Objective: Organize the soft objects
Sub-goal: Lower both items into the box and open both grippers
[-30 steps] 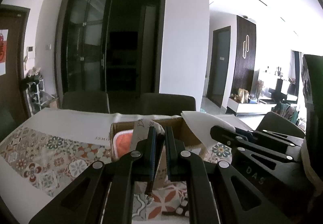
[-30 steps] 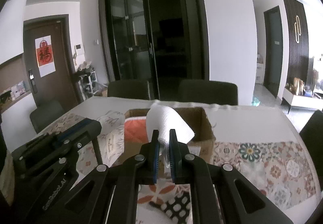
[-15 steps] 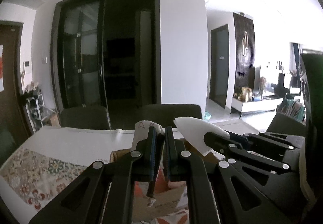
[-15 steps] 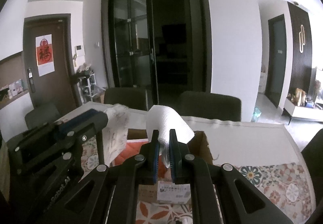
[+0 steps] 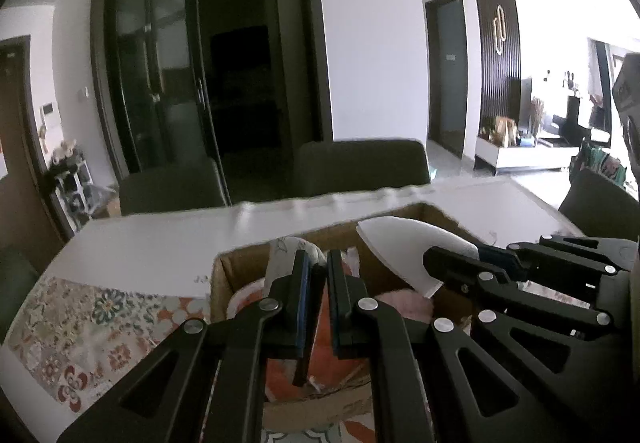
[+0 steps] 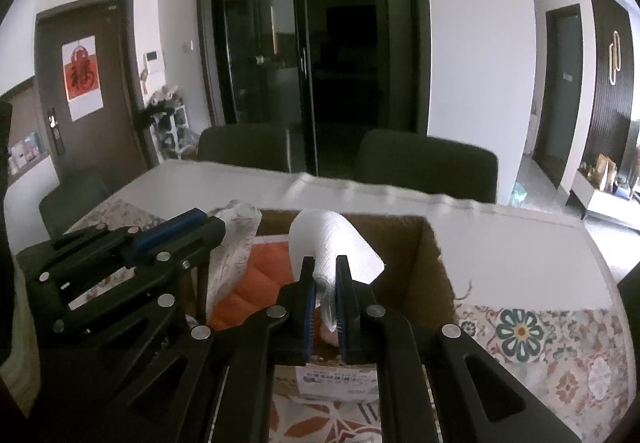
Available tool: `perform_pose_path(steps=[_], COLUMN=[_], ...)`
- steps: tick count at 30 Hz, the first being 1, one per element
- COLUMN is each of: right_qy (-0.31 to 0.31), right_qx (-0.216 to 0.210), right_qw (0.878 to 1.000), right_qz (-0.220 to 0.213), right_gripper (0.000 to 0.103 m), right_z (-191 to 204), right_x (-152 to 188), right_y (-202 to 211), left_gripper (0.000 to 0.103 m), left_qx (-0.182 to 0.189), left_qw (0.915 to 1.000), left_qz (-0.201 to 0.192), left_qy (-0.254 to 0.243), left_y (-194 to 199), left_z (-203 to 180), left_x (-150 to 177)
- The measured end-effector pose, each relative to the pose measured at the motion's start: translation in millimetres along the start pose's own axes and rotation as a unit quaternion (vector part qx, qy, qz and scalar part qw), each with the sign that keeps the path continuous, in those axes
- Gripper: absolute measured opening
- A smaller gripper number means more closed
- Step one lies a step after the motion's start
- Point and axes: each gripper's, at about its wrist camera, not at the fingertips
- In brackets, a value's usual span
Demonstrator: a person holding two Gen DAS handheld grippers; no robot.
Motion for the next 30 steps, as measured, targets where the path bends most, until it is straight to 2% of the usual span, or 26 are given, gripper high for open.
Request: perform_pose_path(steps=[4, 8, 10, 12, 14, 16, 20, 23, 30], right_qy=[-0.011, -0.017, -0.017, -0.021, -0.028, -0.034, -0.038, -0.049, -0.074], right_qx=[-0.002, -0.002, -0.002, -0.003, 0.004, 0.013, 0.020, 0.036, 0.038], right_qw=[1.000, 0.999, 0.999, 0.998, 0.998, 0.998, 0.998, 0.997, 0.996], right_qz=[0.021, 0.036, 0.041, 0.052, 0.056, 0.054, 0.049, 0.043, 0.040], right_gripper=[0.010, 0.012, 0.013, 0.017, 0.030, 0.038, 0.038, 0.038, 0.038], right_z=[-7, -13, -15, -17, -21, -25, -26, -29, -33], right_x=[4, 6, 7, 7, 7, 7, 5, 3, 9], right_y=[-15, -26, -31, -36, -38, -38, -31, -21, 12], left_gripper=[0.011, 0.014, 0.030, 0.034, 0.034, 0.038, 0.052, 0.053, 0.056], left_qx=[0.020, 0.026, 0.023, 0.013, 0.003, 0.001, 0.004, 0.005, 0.008], left_qw=[0.9990, 0.9981, 0.9981, 0.9982, 0.9986, 0.9985, 0.9973, 0.9965, 0.9967], left_qz=[0.031, 0.045, 0.048, 0.046, 0.042, 0.042, 0.047, 0.042, 0.025], left_qy=[0.027, 0.032, 0.032, 0.036, 0.033, 0.036, 0.055, 0.072, 0.077], left_y=[-19, -25, -25, -22, -19, -16, -10, 3, 43], left_z=[4, 3, 3, 2, 4, 6, 12, 16, 11], left_x=[10, 15, 15, 15, 14, 13, 12, 11, 16])
Point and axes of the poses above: each gripper's, at about its wrist camera, not at the fingertips, and y roughly against the way its jaws point, z to its left, x to its underside, and after that the axes turned 12 degrees about -y, right-handed
